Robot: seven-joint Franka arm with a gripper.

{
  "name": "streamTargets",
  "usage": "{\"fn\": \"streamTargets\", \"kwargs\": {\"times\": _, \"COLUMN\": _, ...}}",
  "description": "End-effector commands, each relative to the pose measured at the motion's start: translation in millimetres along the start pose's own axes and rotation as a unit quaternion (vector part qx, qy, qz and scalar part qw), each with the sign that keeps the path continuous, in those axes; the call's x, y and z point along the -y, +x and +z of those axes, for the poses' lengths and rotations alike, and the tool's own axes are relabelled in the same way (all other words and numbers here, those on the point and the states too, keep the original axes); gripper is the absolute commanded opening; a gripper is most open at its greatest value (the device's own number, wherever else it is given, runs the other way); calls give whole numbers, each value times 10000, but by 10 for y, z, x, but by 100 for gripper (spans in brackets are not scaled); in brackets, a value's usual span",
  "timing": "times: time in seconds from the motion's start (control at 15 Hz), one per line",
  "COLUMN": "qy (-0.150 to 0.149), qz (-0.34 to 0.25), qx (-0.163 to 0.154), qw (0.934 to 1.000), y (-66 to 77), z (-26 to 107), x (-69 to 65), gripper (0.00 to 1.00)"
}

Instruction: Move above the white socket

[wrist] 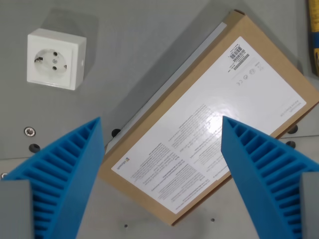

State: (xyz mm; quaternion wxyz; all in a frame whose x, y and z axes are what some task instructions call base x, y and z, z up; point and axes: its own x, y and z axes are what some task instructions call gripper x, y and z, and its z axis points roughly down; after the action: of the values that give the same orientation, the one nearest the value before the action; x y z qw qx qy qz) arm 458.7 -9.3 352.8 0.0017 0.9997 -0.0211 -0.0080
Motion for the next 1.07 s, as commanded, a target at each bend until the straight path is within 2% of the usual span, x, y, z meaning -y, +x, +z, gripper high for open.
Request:
{"fn": "streamTargets", "kwargs": {"times": 0.07, "qy": 44, "qz": -662, "qx": -160, "qw": 9977, "y": -7, "z": 49, "x": 49, "gripper": 100}}
{"fn": "streamTargets", "kwargs": {"times": 0.33, "qy": 81, "qz": -1212, "qx": -303, "qw": 9921, "y": -13, "z": 152, "x": 114, "gripper": 100}}
{"fn": "streamTargets", "kwargs": {"times": 0.6, "qy": 93, "qz": -1861, "qx": -443, "qw": 9815, "y": -25, "z": 289, "x": 193, "gripper": 100}}
{"fn": "streamTargets", "kwargs": {"times": 0.8, "qy": 105, "qz": -2345, "qx": -508, "qw": 9707, "y": -38, "z": 399, "x": 266, "gripper": 100}}
{"fn": "streamTargets", "kwargs": {"times": 1.07, "qy": 110, "qz": -2988, "qx": -521, "qw": 9528, "y": -51, "z": 547, "x": 379, "gripper": 100}}
